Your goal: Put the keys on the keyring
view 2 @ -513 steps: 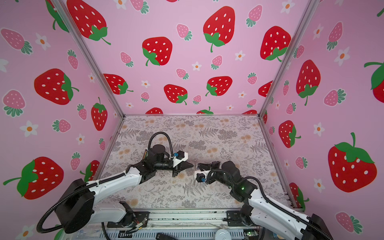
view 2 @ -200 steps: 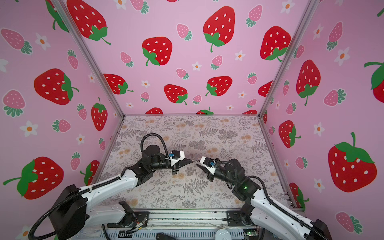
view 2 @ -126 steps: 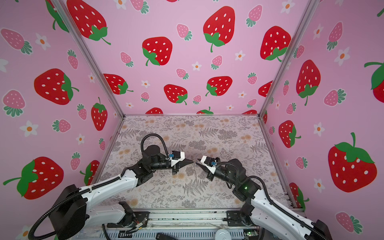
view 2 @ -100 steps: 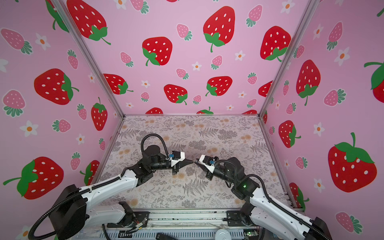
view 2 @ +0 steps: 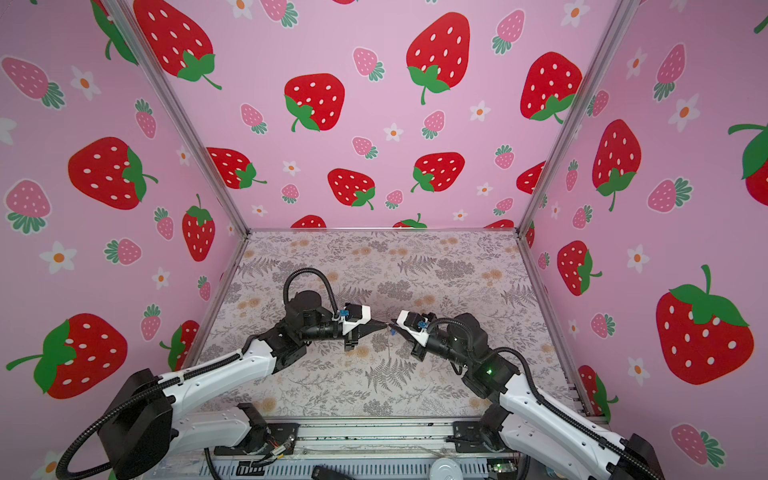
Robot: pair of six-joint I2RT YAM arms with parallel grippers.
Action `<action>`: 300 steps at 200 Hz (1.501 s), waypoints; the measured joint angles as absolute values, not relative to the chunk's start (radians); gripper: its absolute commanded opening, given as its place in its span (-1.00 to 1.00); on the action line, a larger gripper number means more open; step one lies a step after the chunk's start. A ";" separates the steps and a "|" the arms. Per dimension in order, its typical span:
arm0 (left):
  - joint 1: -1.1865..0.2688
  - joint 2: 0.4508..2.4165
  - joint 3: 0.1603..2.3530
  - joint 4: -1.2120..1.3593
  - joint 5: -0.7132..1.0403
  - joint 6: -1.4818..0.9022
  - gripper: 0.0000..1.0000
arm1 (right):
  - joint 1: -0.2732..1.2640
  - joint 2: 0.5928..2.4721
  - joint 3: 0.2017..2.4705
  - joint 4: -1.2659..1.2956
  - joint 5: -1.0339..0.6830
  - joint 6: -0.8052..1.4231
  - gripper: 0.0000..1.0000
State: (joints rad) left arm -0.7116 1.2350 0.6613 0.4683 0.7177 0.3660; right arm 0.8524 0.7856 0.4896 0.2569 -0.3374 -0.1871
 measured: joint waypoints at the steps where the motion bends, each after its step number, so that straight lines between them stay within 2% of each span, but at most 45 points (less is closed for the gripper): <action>1: -0.712 1.235 0.661 0.468 0.718 0.366 -1.00 | 0.852 0.786 0.490 0.257 -0.337 -0.187 -0.73; 53: -0.712 1.235 0.661 0.462 0.718 0.368 -1.00 | 0.852 0.791 0.490 0.248 -0.353 -0.205 -0.83; 85: -0.712 1.235 0.661 0.446 0.717 0.372 -1.00 | 0.852 0.792 0.493 0.225 -0.361 -0.221 -0.99; 152: -0.714 1.235 0.661 0.427 0.715 0.396 -1.00 | 0.852 0.801 0.523 0.161 -0.375 -0.249 -1.00; 163: -0.715 1.235 0.661 0.415 0.714 0.400 -0.91 | 0.851 0.806 0.527 0.149 -0.378 -0.257 -1.00; 166: -0.715 1.235 0.661 0.413 0.712 0.401 -0.80 | 0.851 0.808 0.529 0.145 -0.379 -0.257 -1.00; 175: -0.718 1.235 0.661 0.404 0.707 0.410 -0.67 | 0.850 0.812 0.535 0.131 -0.382 -0.261 -1.00; 199: -0.728 1.233 0.661 0.384 0.683 0.429 -0.48 | 0.850 0.821 0.556 0.089 -0.385 -0.266 -1.00; 240: -0.765 1.195 0.661 0.307 0.598 0.507 -0.43 | 0.850 0.847 0.624 -0.011 -0.378 -0.288 -1.00; 300: -0.865 1.135 0.661 0.205 0.345 0.664 -0.42 | 0.850 0.902 0.704 -0.156 -0.378 -0.313 -1.00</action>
State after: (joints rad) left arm -0.8654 1.1351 0.6613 0.2050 0.3450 0.6636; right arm 0.8497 0.9016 0.7044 -0.1562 -0.3782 -0.3134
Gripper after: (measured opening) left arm 0.288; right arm 0.046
